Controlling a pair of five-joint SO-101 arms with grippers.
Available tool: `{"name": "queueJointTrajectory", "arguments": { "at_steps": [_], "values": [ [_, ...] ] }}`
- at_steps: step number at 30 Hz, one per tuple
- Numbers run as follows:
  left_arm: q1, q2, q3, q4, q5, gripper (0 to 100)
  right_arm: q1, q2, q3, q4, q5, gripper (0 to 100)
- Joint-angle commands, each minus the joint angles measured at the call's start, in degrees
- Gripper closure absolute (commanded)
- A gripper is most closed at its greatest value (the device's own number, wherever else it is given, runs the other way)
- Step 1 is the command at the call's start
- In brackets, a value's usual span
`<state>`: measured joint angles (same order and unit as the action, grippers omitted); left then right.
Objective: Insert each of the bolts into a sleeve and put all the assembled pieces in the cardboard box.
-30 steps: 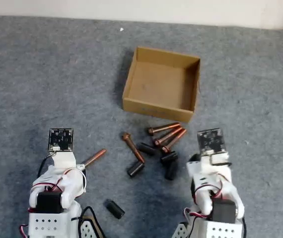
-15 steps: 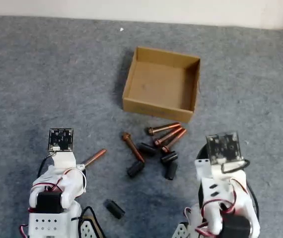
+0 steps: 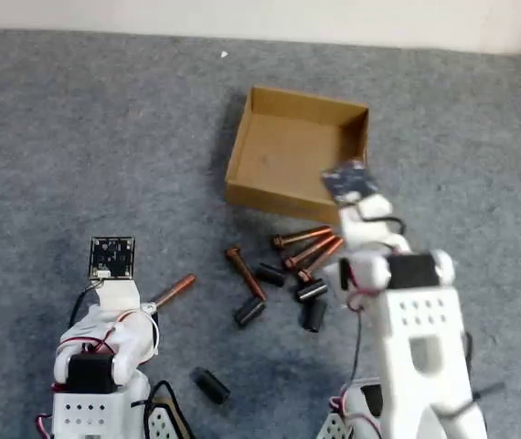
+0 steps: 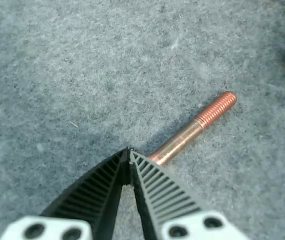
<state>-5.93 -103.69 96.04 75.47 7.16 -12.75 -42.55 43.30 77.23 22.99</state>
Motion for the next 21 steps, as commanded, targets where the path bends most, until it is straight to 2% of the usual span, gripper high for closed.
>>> {"name": "queueJointTrajectory", "arguments": {
  "at_steps": [1, 4, 12, 21],
  "values": [
    [0.9, -0.6, 1.2, 0.1, -0.2, 99, -5.3, 7.5, -3.8, 0.7, 0.4, 84.5],
    [0.9, -0.6, 1.2, 0.1, -0.2, 99, -8.2, 12.4, -3.6, 0.5, -1.9, 77.2],
    [0.9, -0.6, 1.2, 0.1, -0.2, 99, -14.1, 20.1, -3.5, -3.3, -19.6, 77.2],
    [0.9, -0.6, 1.2, 0.1, -0.2, 99, -13.8, 24.9, 7.3, -17.3, -21.8, 77.2]
  ]
}}
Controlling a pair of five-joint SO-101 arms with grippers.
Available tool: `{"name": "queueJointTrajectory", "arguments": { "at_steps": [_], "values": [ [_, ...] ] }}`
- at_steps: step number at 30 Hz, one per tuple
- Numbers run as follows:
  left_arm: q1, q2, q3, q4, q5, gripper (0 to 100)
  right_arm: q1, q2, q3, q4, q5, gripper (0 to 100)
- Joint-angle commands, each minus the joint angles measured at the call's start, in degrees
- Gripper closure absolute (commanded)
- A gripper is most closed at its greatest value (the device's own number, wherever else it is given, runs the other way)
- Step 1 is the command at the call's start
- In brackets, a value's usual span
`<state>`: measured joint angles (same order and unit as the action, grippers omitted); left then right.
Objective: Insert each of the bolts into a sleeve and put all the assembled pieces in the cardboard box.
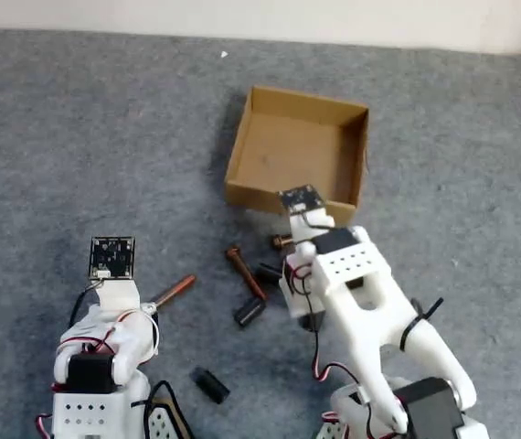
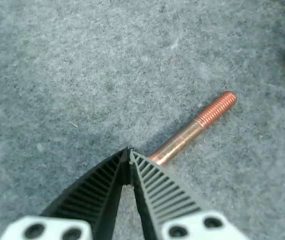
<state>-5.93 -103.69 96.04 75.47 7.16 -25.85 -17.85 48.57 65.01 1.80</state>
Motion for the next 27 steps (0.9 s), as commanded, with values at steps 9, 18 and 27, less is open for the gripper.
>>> {"name": "queueJointTrajectory", "arguments": {
  "at_steps": [9, 18, 27],
  "values": [
    [0.9, -0.6, 1.2, 0.1, -0.2, 99, -0.7, 1.2, 5.5, -7.2, -0.6, 89.2],
    [0.9, -0.6, 1.2, 0.1, -0.2, 99, -0.7, -0.9, 5.0, -2.9, 0.0, 99.2],
    [0.9, -0.6, 1.2, 0.1, -0.2, 99, 3.7, -22.5, 3.9, 2.9, 3.9, 99.4]
  ]
}}
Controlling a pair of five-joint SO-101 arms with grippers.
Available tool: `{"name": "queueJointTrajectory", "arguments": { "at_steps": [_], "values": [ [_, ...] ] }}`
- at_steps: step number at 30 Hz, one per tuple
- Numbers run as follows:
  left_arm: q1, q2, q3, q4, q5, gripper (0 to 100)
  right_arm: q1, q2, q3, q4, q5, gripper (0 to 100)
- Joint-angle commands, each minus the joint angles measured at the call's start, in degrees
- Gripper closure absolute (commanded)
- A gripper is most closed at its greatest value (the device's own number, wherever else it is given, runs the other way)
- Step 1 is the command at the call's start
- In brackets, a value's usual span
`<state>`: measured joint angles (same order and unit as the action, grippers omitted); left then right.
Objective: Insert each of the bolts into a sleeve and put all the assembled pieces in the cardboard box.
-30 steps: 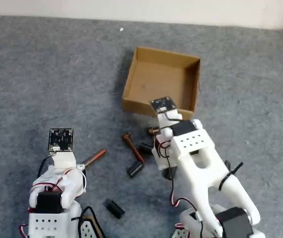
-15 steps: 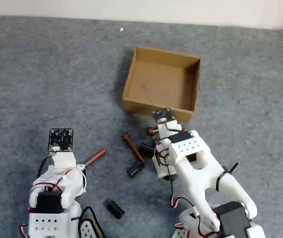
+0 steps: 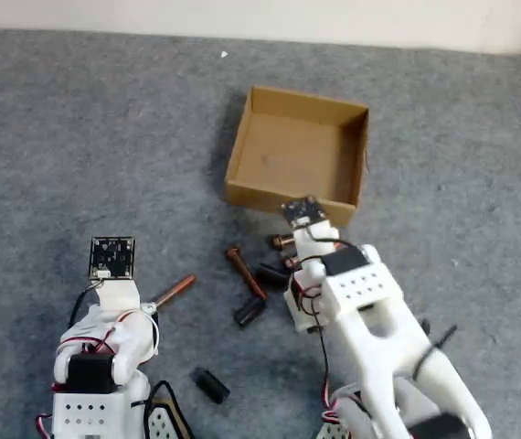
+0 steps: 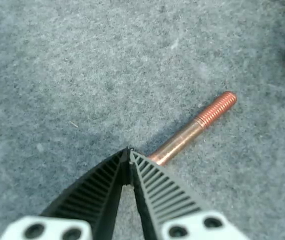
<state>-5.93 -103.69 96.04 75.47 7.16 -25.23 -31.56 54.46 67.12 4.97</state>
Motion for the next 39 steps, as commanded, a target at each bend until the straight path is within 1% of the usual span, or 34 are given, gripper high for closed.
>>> {"name": "queueJointTrajectory", "arguments": {
  "at_steps": [1, 4, 8, 10, 13, 15, 17, 25, 31, 34, 39],
  "values": [
    [0.9, -0.6, 1.2, 0.1, -0.2, 99, 3.9, -10.9, -1.6, 0.7, 0.7, 99.4],
    [0.9, -0.6, 1.2, 0.1, -0.2, 99, 4.7, -16.0, 0.7, 0.4, 0.4, 99.4],
    [0.9, -0.6, 1.2, 0.1, -0.2, 99, 5.1, -19.7, 6.5, -4.9, 0.4, 99.4],
    [0.9, -0.6, 1.2, 0.1, -0.2, 99, 7.3, -21.2, 9.0, -7.3, 0.3, 99.4],
    [0.9, -0.6, 1.2, 0.1, -0.2, 99, 12.5, -23.7, 11.9, -10.6, -0.2, 99.4],
    [0.9, -0.6, 1.2, 0.1, -0.2, 99, 15.5, -25.7, 13.4, -12.1, -3.1, 99.4],
    [1.2, -0.6, 1.2, 0.1, -0.2, 99, 16.8, -27.7, 14.5, -12.6, -5.2, 99.4],
    [1.9, -0.6, 1.2, 0.1, -0.1, 99, 16.9, -35.4, 17.5, -12.6, -5.7, 99.4],
    [7.3, -0.6, 0.7, 0.0, -0.1, 99, 17.2, -38.3, 17.5, -12.6, -5.7, 99.4],
    [9.7, -0.6, -2.4, -3.8, -0.2, 99, 17.3, -38.5, 17.6, -12.6, -5.7, 99.4],
    [7.9, -0.6, -10.3, -6.9, 0.1, 99, 17.3, -38.5, 17.6, -12.6, -5.5, 99.4]
  ]
}}
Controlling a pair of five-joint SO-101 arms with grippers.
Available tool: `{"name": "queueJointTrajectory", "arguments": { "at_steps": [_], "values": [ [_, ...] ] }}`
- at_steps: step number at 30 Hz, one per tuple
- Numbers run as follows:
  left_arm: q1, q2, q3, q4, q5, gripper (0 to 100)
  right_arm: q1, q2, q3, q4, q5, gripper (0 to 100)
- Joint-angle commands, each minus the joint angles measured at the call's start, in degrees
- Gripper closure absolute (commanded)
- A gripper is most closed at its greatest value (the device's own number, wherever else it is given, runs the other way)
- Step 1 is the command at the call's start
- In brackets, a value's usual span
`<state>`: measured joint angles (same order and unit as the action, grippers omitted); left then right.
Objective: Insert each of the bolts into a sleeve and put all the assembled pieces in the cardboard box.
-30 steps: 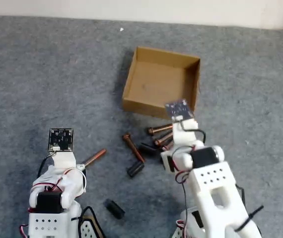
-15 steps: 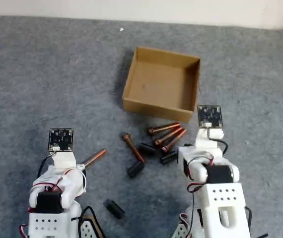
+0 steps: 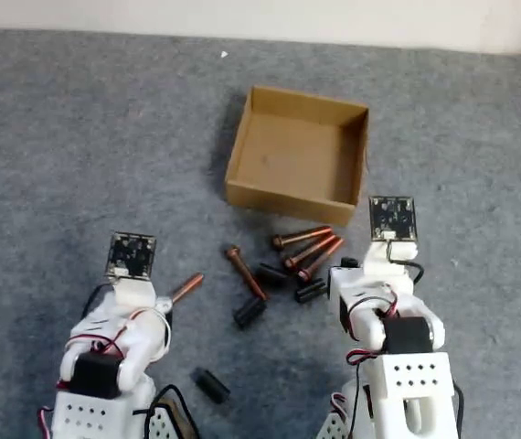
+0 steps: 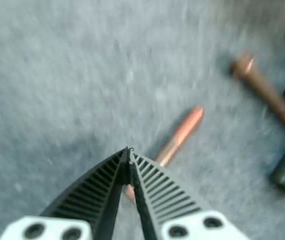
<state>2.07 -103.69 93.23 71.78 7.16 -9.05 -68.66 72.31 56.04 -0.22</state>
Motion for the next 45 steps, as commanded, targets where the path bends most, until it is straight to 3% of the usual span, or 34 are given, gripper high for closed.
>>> {"name": "queueJointTrajectory", "arguments": {
  "at_steps": [1, 12, 18, 23, 25, 28, 32, 45],
  "values": [
    [-0.1, -0.6, -9.3, -3.8, 0.1, 99, 1.1, -1.4, -0.2, -1.5, -0.4, 99.4],
    [8.9, 3.7, -26.0, -3.1, 0.3, 99, 4.6, -1.5, -0.4, -1.5, -0.4, 99.4],
    [9.8, 31.0, -38.5, -3.1, 6.4, 99, 4.6, -1.5, -0.4, -1.5, -0.4, 99.4],
    [14.8, 54.0, -48.0, -3.1, 14.2, 99, 5.8, -1.5, -0.7, -1.5, -0.4, 99.4],
    [17.2, 61.5, -50.5, -3.2, 18.7, 95, 6.8, -1.5, -0.7, -1.5, -0.4, 99.4],
    [20.1, 71.1, -54.0, -3.4, 27.2, 82, 7.1, -1.5, -0.8, -1.5, -0.4, 99.4],
    [23.3, 80.2, -57.1, -3.6, 33.3, 69, 7.1, -1.5, -0.9, -1.5, -0.4, 99.4],
    [20.3, 99.5, -58.9, -14.4, 38.2, 69, 7.1, -1.5, -0.8, -1.5, -0.3, 99.4]
  ]
}}
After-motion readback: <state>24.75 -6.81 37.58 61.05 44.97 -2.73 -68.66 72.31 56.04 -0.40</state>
